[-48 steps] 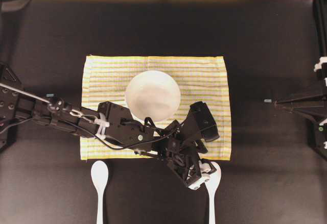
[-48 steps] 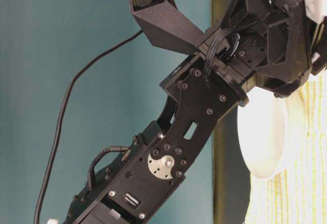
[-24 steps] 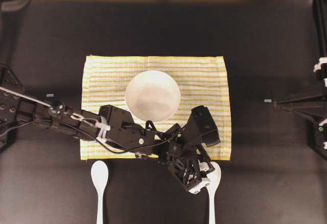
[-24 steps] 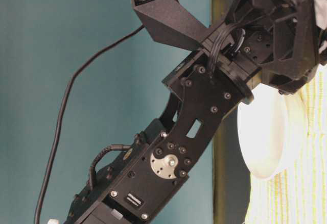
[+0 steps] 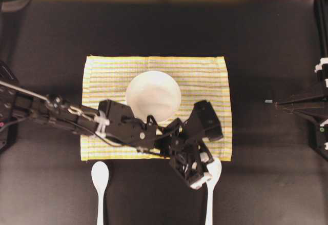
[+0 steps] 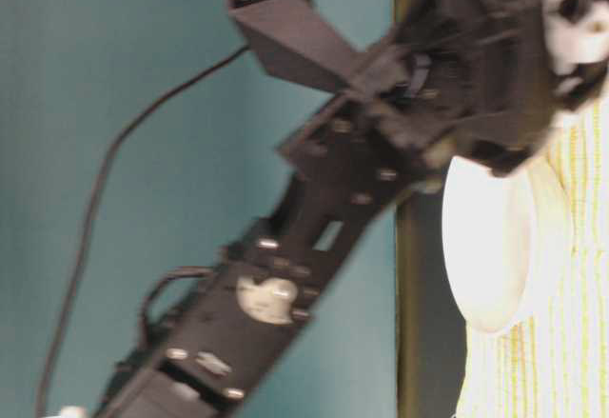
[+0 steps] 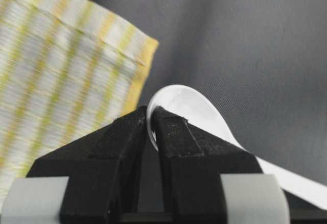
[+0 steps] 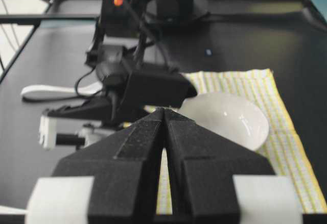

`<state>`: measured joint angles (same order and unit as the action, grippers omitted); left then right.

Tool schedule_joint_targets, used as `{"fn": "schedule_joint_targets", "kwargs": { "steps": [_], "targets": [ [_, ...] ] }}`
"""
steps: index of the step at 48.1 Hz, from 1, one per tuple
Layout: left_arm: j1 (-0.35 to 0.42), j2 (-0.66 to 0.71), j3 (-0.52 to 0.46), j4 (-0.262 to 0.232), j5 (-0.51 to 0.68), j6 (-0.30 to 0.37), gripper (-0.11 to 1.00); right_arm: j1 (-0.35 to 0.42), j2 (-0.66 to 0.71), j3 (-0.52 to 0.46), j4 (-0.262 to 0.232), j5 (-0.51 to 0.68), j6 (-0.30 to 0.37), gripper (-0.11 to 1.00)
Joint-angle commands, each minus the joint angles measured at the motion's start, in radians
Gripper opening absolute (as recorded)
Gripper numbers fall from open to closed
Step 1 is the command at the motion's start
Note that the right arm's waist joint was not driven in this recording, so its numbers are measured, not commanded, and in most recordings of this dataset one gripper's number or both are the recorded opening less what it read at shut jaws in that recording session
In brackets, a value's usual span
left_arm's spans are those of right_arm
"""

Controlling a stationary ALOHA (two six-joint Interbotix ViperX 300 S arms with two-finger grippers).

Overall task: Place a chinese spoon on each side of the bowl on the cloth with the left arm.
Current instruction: 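Lift the spoon and carry it onto the cloth right of the bowl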

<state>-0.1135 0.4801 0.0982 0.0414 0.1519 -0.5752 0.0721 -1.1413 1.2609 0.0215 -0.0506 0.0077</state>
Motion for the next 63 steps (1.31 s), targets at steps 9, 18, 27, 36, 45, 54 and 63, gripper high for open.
{"fn": "schedule_joint_targets", "kwargs": {
  "steps": [9,18,27,36,45,54,63],
  "targets": [
    [0.058,-0.129,-0.069,0.005,0.179,0.043,0.07,0.000,0.005,-0.006,0.003,-0.006,0.006,0.01],
    [0.144,-0.216,-0.123,0.003,0.324,0.118,0.07,0.000,0.003,-0.006,0.002,-0.005,0.006,0.01],
    [0.215,-0.250,-0.183,0.003,0.400,0.193,0.07,0.000,0.000,-0.006,0.002,-0.006,0.005,0.01],
    [0.255,-0.202,-0.190,0.003,0.396,0.232,0.07,0.000,-0.002,-0.006,0.003,-0.005,0.005,0.01],
    [0.278,-0.155,-0.179,0.003,0.354,0.250,0.07,0.000,-0.002,-0.006,0.003,-0.005,0.005,0.01],
    [0.299,-0.121,-0.149,0.005,0.313,0.252,0.07,0.000,-0.002,-0.006,0.002,-0.005,0.005,0.01],
    [0.302,-0.086,-0.118,0.003,0.259,0.238,0.07,0.000,-0.002,-0.006,0.002,-0.006,0.005,0.01]
  ]
}}
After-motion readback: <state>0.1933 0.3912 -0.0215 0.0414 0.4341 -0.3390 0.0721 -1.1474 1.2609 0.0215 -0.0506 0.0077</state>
